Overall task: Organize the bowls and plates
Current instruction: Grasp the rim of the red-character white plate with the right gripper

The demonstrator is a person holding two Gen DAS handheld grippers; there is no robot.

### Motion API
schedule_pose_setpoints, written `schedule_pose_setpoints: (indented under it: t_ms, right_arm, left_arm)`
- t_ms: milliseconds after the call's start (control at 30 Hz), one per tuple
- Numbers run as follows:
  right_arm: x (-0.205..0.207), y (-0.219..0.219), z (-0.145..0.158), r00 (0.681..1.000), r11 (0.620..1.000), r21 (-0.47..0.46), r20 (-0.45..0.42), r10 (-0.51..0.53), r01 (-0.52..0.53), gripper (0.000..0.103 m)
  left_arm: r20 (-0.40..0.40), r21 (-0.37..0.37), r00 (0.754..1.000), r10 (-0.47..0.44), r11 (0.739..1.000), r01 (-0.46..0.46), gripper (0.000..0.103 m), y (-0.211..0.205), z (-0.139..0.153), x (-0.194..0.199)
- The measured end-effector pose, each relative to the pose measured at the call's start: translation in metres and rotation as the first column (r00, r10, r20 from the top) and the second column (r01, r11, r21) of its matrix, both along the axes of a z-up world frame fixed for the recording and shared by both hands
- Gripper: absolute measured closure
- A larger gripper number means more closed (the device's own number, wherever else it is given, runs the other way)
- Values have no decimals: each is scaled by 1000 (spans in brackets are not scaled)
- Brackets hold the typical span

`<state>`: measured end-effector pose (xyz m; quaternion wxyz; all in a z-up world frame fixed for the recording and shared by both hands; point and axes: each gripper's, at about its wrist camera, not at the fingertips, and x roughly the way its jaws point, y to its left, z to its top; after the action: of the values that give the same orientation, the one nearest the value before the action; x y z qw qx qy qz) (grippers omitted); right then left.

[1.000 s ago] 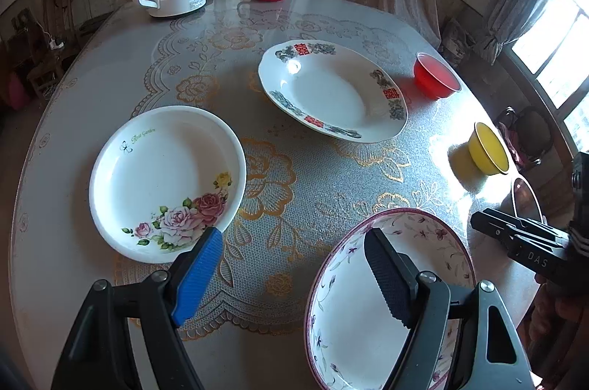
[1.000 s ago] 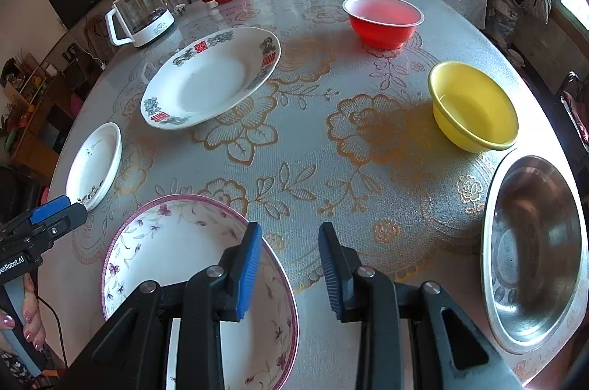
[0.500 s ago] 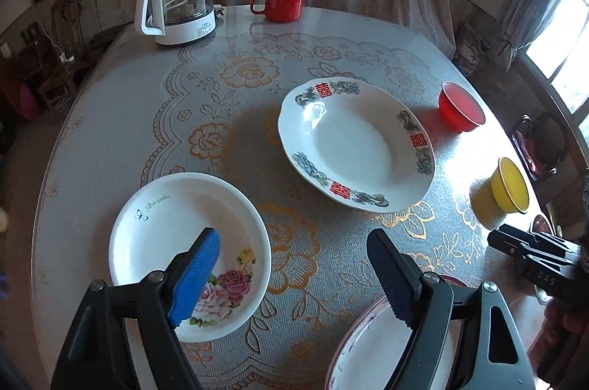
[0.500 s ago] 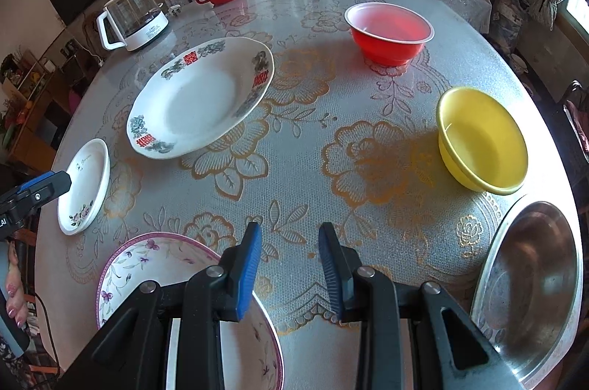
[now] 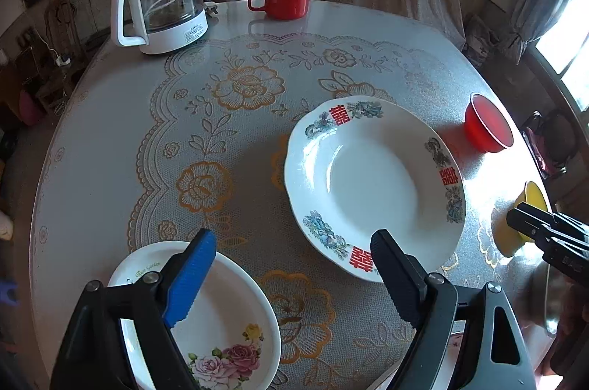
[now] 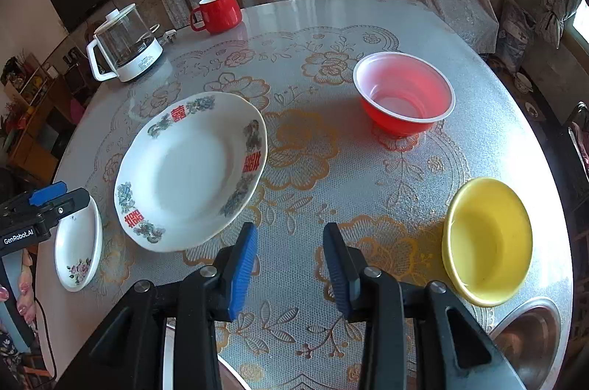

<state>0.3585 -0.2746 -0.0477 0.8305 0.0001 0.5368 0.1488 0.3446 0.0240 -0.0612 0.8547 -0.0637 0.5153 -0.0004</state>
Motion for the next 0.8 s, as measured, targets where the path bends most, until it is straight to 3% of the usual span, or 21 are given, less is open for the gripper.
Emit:
schedule_pose_setpoints:
  t_ms: [200, 400, 533, 800]
  right_arm:
    - [21, 11, -13, 999, 999, 47, -45, 29, -26, 65]
    - [43, 22, -24, 994, 996, 71, -95, 59, -53, 63]
    - [61, 27, -36, 990, 994, 107, -138, 37, -22, 63]
    - [86, 39, -57, 985, 996, 90, -165, 41, -26, 63]
  left_arm:
    - [-41, 10, 999, 8, 1000, -7, 15, 3, -13, 19]
    - [-87, -27, 995, 50, 998, -53, 15, 7, -25, 38]
    - [-109, -39, 992, 65, 997, -70, 15, 6, -33, 50]
    - [-156, -87, 985, 79, 992, -93, 19, 8, -53, 69]
